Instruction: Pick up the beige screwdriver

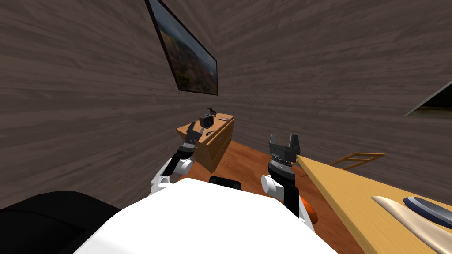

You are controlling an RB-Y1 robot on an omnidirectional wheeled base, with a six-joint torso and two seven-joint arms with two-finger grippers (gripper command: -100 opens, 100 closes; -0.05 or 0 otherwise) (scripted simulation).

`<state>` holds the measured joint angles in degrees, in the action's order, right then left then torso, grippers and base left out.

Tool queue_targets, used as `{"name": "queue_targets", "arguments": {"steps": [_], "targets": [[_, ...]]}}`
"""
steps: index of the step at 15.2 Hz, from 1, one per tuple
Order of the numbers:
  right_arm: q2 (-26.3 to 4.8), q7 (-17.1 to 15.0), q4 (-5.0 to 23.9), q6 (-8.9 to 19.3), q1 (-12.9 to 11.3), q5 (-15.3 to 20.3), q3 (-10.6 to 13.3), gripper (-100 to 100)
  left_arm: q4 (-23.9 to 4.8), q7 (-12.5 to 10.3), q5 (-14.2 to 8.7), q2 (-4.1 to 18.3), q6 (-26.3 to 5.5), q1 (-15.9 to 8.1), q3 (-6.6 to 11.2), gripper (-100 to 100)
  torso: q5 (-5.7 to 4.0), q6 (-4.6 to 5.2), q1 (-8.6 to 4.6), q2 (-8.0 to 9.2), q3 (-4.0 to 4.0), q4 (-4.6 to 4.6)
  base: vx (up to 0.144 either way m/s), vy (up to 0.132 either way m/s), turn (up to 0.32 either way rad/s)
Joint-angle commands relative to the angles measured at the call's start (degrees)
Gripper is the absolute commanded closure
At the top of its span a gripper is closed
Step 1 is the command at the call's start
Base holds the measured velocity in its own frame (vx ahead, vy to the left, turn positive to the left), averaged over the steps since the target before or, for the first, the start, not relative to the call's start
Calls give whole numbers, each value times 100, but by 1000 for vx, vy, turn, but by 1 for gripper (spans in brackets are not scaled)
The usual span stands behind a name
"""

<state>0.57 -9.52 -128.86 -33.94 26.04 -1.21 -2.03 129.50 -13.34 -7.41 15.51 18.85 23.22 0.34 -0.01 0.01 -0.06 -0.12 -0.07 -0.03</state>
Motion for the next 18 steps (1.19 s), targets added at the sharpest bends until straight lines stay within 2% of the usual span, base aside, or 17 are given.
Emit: {"name": "queue_targets", "arguments": {"steps": [1, 3, 4, 5, 6, 8, 9, 10, 11, 13, 14, 16, 17, 18], "targets": [[0, 0, 0, 0, 0, 0, 0, 0, -79, -123, -279, 286, -286, -130, 2, -100, 0, 0, 0, 0, 0, 0, 31, -24, -44], [0, 0, 0, 0, 0, 0, 0, 0, -79, -123, -279, 335, -371, -130, 2, -100, 0, 0, -1, -2, -1, 0, 23, -16, -23], [0, 0, 0, 0, 0, 0, 0, 0, -157, -224, -506, 581, -585, -244, 15, -100, 0, -1, 1, 1, 0, 0, 20, -14, -30], [0, 0, 0, 0, 0, 0, 0, 0, -157, -224, -506, 583, -642, -244, 15, -100, 0, 1, 1, 1, 0, 0, 22, -15, -40], [0, 0, 0, 0, 0, 0, 0, 0, -241, -332, -727, 799, -807, -364, 28, -100, 0, 0, 2, 1, 0, 0, 29, -21, -47], [0, 0, 0, 0, 0, 0, 0, 0, -241, -332, -746, 836, -929, -364, 28, -100, 0, 0, -1, -2, -1, 0, 26, -17, -28], [0, 0, 0, 0, 0, 0, 0, 0, -329, -445, -992, 1077, -1135, -490, 40, -100, 0, 0, 0, -1, 0, 0, 24, -13, -41], [0, 0, 0, 0, 0, 0, 0, 0, -329, -445, -998, 1092, -1231, -490, 40, -100, 0, 1, 2, -1, -1, 0, 26, -13, -51], [0, 0, 0, 0, 0, 0, 0, 0, -421, -563, -1204, 1298, -1370, -620, 53, -100, 0, 0, 2, -1, -1, 0, 30, -22, -59], [0, 0, 0, 0, 0, 0, 0, 0, -421, -563, -1262, 1352, -1547, -620, 53, -100, 0, 1, -1, -4, -3, -1, 32, -18, -27], [0, 0, 0, 0, 0, 0, 0, 0, -516, -685, -1487, 1572, -1713, -754, 65, -100, 0, -1, 0, -3, -2, -1, 30, -21, -40], [0, 0, 0, 0, 0, 0, 0, 0, -516, -685, -1535, 1613, -1875, -754, 65, -100, -1, 0, -1, -3, -2, -1, 25, -16, -32], [0, 0, 0, 0, 0, 0, 0, 0, -615, -811, -1781, 1873, -2034, -891, 76, -100, 0, -1, 0, -1, -1, 0, 25, -12, -39], [0, 0, 0, 0, 0, 0, 0, 0, -615, -811, -1816, 1876, -2156, -891, 76, -100, 0, 1, 1, -1, -1, 0, 30, -13, -45]]}}
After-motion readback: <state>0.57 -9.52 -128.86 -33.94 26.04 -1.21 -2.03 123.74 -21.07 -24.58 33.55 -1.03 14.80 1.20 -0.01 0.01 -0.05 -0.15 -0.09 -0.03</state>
